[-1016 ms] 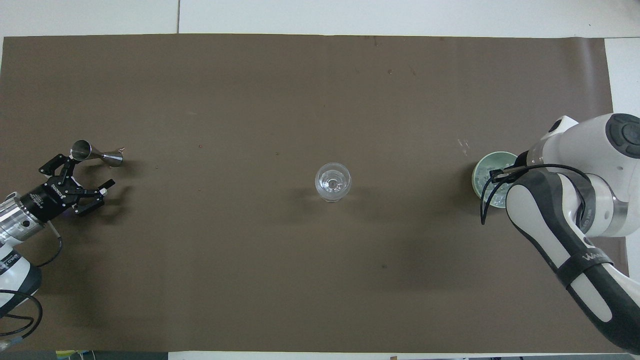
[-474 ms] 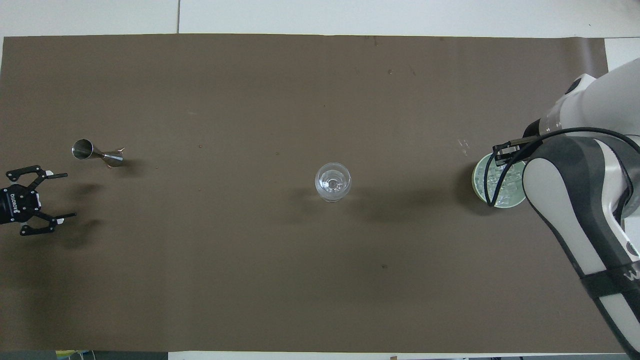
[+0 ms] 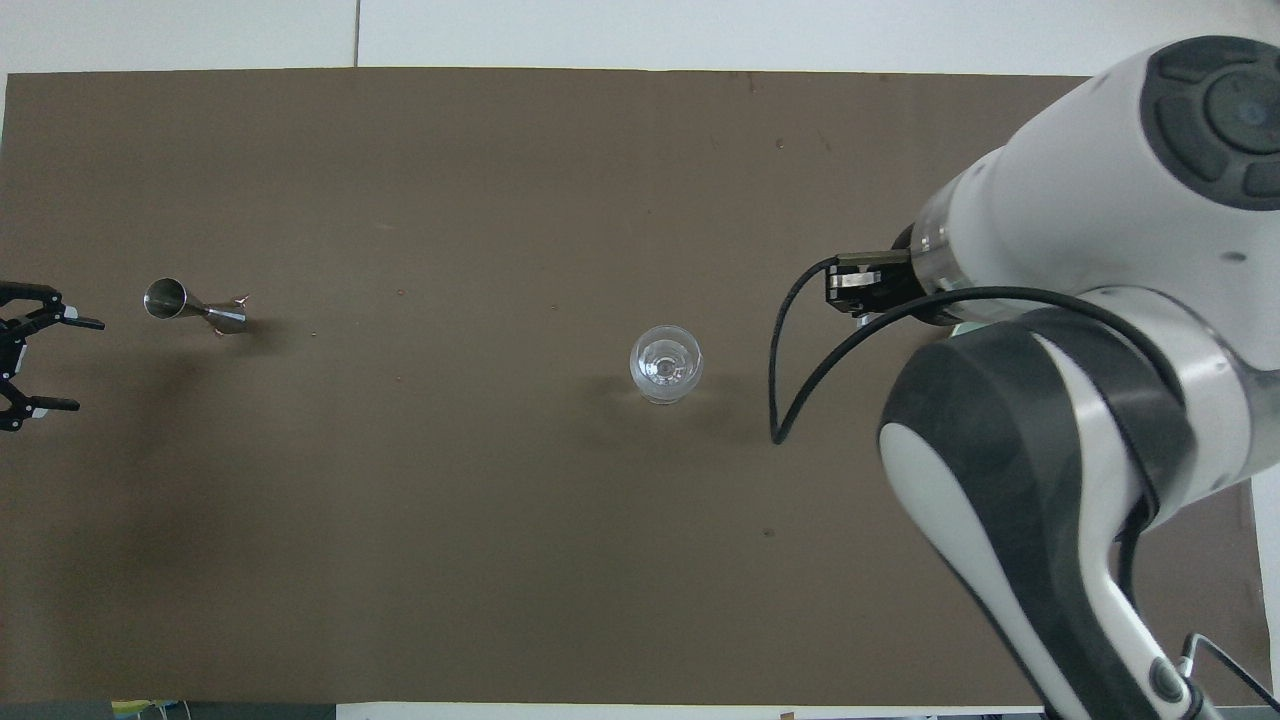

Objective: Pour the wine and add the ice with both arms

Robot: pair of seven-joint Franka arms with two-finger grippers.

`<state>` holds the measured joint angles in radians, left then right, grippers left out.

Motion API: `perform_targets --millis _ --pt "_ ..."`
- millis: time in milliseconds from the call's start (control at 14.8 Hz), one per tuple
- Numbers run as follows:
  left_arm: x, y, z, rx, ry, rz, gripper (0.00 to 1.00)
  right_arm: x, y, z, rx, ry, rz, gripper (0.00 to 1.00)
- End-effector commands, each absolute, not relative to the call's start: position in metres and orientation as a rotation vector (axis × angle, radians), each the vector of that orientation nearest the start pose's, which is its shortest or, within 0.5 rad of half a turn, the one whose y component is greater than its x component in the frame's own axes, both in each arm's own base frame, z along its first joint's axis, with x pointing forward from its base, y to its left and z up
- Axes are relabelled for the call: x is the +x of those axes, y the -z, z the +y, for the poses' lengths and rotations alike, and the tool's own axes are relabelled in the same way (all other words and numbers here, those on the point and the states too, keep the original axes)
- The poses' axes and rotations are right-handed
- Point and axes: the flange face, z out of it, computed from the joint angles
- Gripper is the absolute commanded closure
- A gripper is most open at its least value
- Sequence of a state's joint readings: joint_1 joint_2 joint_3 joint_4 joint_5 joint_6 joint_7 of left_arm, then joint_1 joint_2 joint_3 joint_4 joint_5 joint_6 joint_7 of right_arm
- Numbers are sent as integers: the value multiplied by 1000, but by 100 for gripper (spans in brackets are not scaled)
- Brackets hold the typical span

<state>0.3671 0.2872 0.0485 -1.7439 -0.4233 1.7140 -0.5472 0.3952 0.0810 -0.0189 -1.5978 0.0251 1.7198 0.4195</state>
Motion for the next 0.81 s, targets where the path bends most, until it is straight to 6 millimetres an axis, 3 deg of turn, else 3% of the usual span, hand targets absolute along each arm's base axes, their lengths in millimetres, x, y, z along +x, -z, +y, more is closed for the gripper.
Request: perform_targets --millis 0,135,271,474,542,609,745 --pt "590 -452 169 -2889 -486 -1724 0 549 -580 260 -3054 58 150 100" --pt "600 -487 144 -2909 -369 -1605 0 536 -567 301 -3072 43 72 100" --pt "607 -506 122 -2924 -269 -1475 0 535 -557 329 -3070 78 128 100" --pt "615 -528 86 -2983 -194 -1300 0 533 -540 355 -3073 120 86 100" --pt "620 -533 58 -3007 -178 -1240 0 533 -533 357 -3074 118 84 100" --pt "622 -535 44 -3021 -174 -1223 0 531 -526 358 -3077 112 80 98" --pt "624 -536 31 -3022 -144 -1226 0 524 -509 355 -3083 99 74 96"
